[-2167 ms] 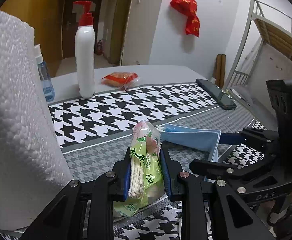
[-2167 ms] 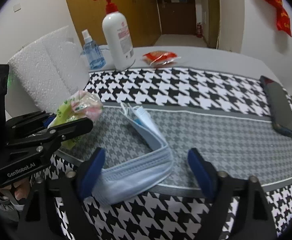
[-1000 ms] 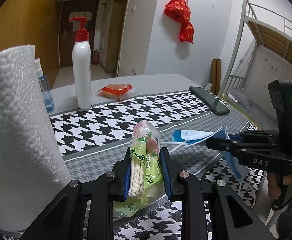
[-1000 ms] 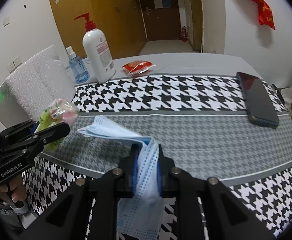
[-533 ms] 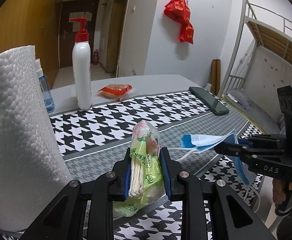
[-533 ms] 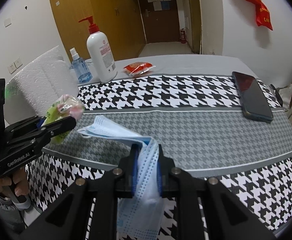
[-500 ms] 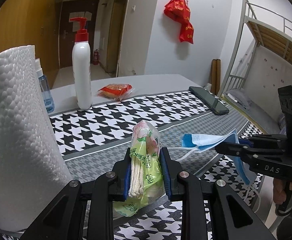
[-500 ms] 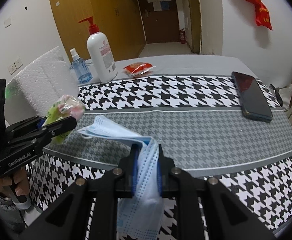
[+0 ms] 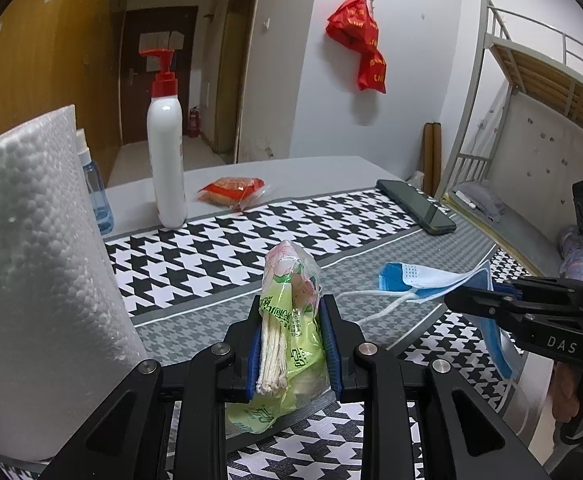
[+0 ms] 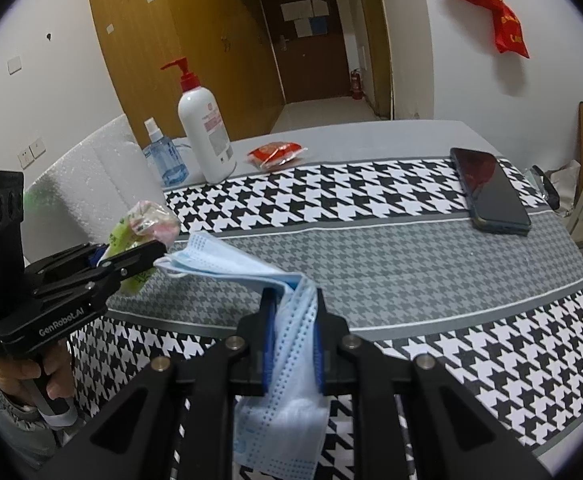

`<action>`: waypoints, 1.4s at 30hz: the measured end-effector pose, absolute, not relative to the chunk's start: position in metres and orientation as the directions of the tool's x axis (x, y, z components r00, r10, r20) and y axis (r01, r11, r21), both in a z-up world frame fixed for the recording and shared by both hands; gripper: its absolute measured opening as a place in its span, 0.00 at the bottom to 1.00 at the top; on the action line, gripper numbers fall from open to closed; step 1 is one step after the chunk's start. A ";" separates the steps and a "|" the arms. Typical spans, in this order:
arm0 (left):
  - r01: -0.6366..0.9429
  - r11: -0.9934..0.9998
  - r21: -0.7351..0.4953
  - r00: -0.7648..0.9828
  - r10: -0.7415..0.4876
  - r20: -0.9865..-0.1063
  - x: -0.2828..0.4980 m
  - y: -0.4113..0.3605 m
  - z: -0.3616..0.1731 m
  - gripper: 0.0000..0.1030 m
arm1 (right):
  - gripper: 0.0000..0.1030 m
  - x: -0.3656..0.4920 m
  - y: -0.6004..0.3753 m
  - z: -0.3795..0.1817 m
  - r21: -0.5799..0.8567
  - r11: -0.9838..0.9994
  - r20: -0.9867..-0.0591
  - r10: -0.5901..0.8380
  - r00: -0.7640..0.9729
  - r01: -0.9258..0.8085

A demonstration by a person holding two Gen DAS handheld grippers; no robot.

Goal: Organize soft objects
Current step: 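Carry the tissue packet and blue mask with both grippers to the white foam box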

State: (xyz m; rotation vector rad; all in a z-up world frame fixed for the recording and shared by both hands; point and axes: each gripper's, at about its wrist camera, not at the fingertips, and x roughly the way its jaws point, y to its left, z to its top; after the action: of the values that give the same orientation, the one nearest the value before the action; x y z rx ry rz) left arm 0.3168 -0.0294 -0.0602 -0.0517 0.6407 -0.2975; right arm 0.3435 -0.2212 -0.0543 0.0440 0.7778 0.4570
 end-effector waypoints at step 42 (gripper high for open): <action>0.271 0.960 -0.069 0.851 -0.272 -0.450 0.235 -0.030 -0.001 0.27 | 0.19 0.270 -0.235 0.005 0.166 0.911 -0.543 0.403 0.736 -0.376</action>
State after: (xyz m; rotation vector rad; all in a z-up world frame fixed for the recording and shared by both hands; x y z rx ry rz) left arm 0.2355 -0.0298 -0.0013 -0.0033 0.4738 -0.2856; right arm 0.2705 -0.2351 0.0053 0.0464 0.6072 0.4284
